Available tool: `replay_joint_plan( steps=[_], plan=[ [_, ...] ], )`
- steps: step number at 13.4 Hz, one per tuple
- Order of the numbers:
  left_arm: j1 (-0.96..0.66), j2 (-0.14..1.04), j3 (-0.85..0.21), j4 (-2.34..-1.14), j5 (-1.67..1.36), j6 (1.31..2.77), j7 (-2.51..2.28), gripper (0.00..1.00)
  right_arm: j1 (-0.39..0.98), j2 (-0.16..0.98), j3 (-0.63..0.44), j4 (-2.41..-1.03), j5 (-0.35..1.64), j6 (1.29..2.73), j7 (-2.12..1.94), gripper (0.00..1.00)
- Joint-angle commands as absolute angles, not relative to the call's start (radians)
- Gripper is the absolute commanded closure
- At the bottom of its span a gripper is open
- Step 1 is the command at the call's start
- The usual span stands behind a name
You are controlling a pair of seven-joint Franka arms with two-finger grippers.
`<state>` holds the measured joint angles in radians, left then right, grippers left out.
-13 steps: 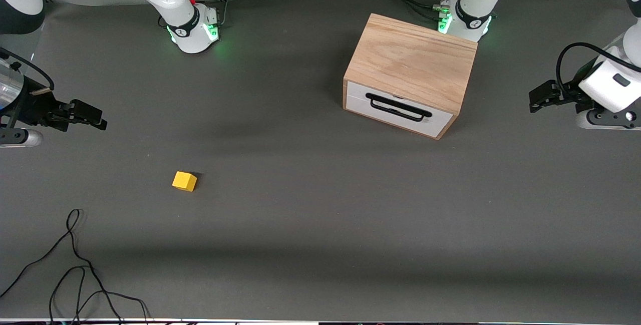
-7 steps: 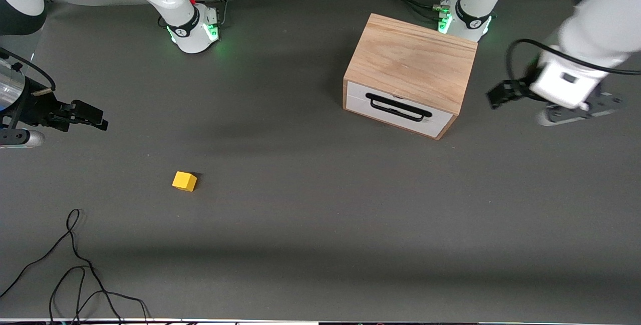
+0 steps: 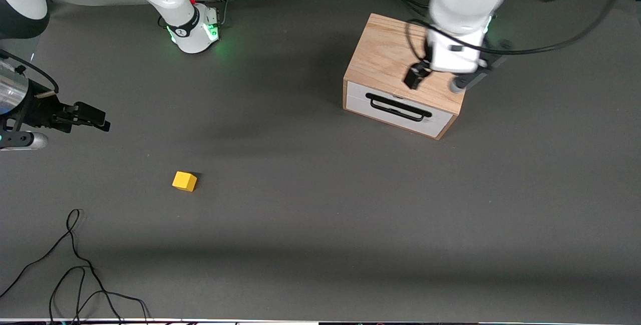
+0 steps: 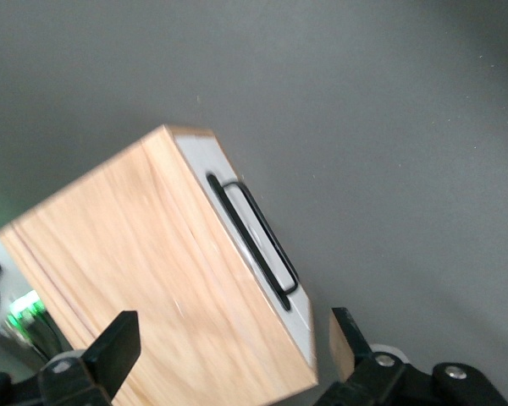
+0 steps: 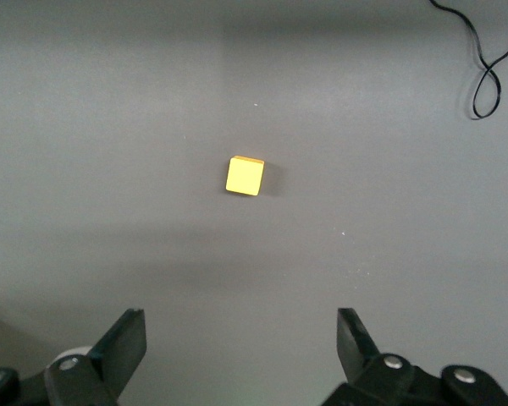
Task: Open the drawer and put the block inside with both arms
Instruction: 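Reach the left gripper to the drawer handle while the right gripper reaches the cube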
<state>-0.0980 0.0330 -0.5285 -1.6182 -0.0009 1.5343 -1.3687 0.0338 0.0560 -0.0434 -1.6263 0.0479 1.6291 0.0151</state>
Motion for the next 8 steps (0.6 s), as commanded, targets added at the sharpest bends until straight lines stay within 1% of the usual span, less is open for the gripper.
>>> replay_joint_plan(
  steps=[1,5,8],
  plan=[
    [-0.132,0.069,-0.561,-1.588,0.011,1.548,-1.567,0.0,0.035,0.078,-0.043,-1.632,0.052,1.624,0.012,0.0],
    [-0.134,0.116,-0.56,-1.592,0.003,1.58,-1.608,0.0,0.067,0.158,-0.041,-1.64,0.051,1.64,0.015,0.0],
    [-0.124,0.152,-0.552,-1.63,-0.002,1.632,-1.609,0.0,0.068,0.21,-0.041,-1.657,0.051,1.698,0.015,0.0]
  ],
)
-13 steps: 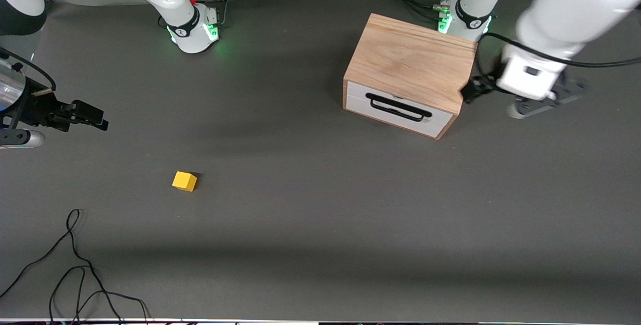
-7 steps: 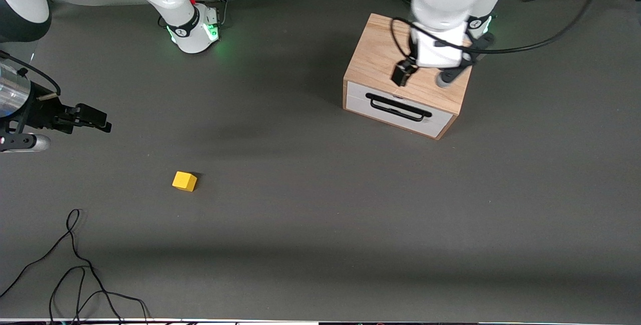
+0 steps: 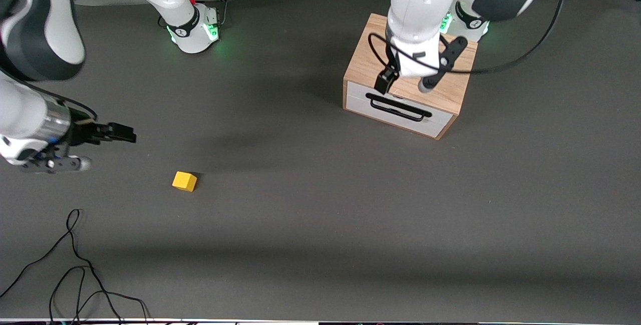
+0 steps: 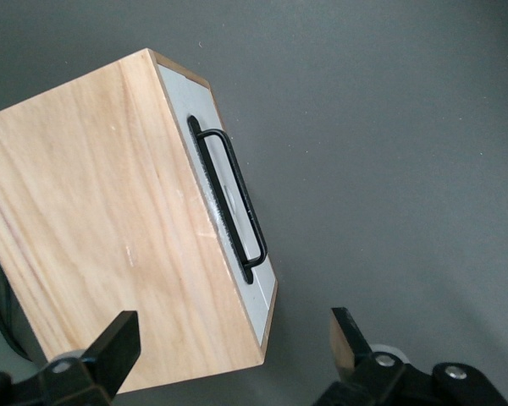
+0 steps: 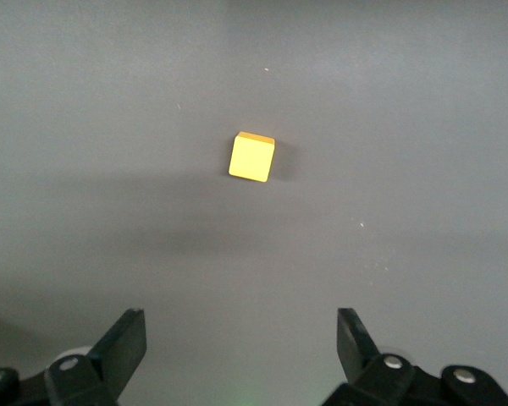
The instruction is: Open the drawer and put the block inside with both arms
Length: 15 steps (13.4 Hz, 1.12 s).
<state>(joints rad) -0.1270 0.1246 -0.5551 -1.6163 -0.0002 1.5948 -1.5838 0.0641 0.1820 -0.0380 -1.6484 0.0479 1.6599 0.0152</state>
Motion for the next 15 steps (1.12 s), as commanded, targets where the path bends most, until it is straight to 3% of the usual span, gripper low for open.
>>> replay_joint_plan(
  steps=[1,4,9,15],
  plan=[
    [-0.123,0.162,-0.549,-1.656,-0.002,1.658,-1.612,0.0,0.067,0.222,-0.041,-1.681,0.051,1.73,0.017,0.0],
    [-0.115,0.179,-0.548,-1.756,0.011,1.755,-1.66,0.0,0.067,0.271,-0.041,-1.776,0.052,1.892,0.017,0.0],
    [-0.092,0.189,-0.543,-1.893,0.012,1.879,-1.724,0.0,0.074,0.422,-0.041,-1.784,0.054,2.057,0.044,0.0],
    [-0.089,0.293,-0.538,-1.908,0.087,1.957,-1.828,0.0,0.086,0.552,-0.041,-1.789,0.057,2.198,0.083,0.0]
  ],
)
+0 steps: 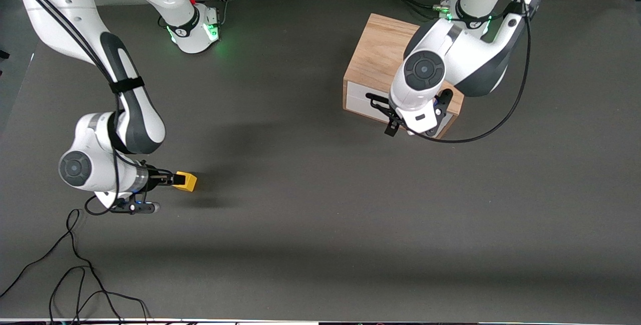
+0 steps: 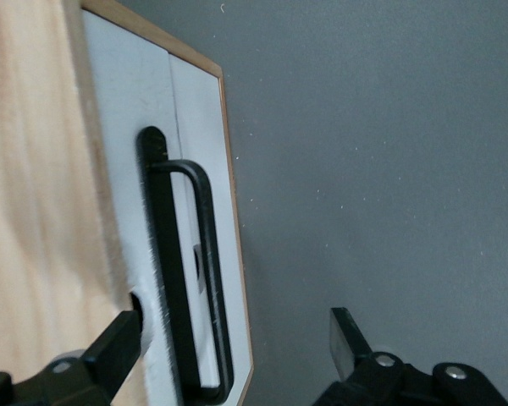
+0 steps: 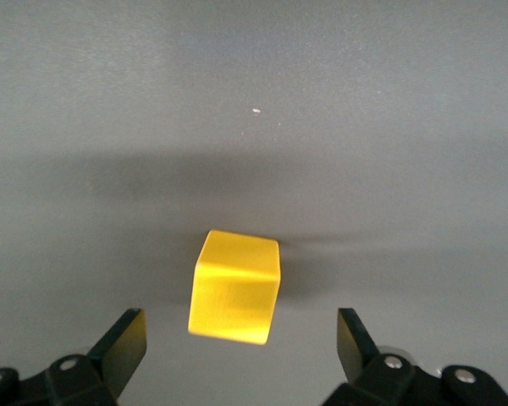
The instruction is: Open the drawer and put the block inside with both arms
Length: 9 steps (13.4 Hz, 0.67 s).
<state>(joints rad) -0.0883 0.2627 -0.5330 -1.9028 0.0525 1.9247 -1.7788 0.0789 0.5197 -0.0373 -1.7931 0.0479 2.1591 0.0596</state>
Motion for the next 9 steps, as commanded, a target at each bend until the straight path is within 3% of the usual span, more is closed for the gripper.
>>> replay_joint_plan(
  steps=[1,9],
  plan=[
    [-0.09,0.308,-0.54,-1.908,0.089,1.971,-1.839,0.0,0.084,0.573,-0.041,-1.789,0.058,2.215,0.084,0.0],
    [-0.097,0.387,-0.54,-1.908,0.124,1.991,-1.844,0.0,0.153,0.637,-0.046,-1.786,0.058,2.23,0.21,0.0]
  ],
)
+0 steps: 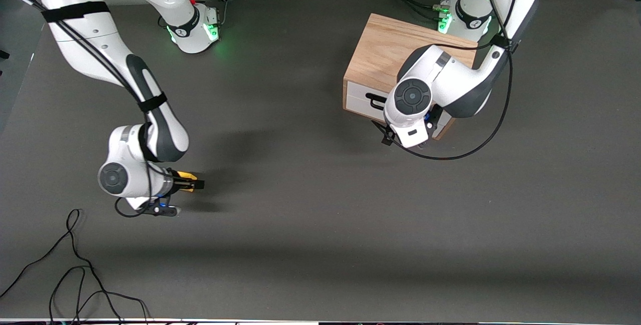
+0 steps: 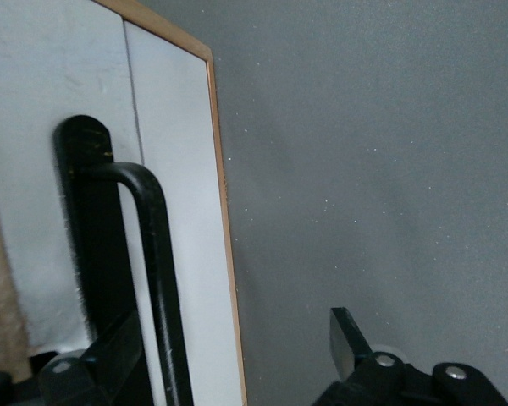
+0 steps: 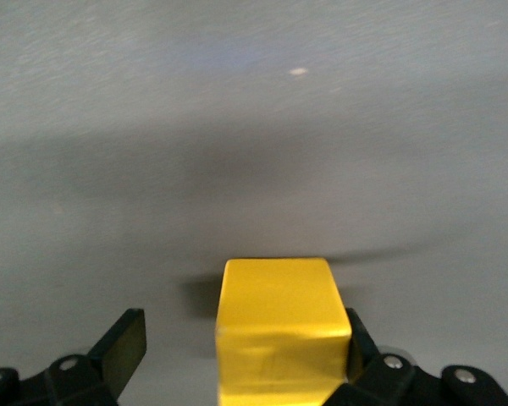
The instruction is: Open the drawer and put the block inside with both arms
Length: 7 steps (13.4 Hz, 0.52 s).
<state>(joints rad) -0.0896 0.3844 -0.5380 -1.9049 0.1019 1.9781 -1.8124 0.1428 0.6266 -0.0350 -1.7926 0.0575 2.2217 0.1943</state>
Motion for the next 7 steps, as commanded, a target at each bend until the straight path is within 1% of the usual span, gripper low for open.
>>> replay_joint_plan(
  steps=[1,6,7],
  plan=[
    [-0.095,0.39,-0.54,-1.908,0.126,1.993,-1.842,0.0,0.147,0.637,-0.048,-1.786,0.055,2.23,0.204,0.0],
    [-0.089,0.402,-0.538,-1.896,0.135,2.022,-1.842,0.0,0.14,0.652,-0.051,-1.784,0.054,2.25,0.201,0.0],
    [-0.09,0.408,-0.538,-1.893,0.147,2.029,-1.842,0.0,0.14,0.652,-0.051,-1.784,0.055,2.25,0.201,0.02]
  ],
)
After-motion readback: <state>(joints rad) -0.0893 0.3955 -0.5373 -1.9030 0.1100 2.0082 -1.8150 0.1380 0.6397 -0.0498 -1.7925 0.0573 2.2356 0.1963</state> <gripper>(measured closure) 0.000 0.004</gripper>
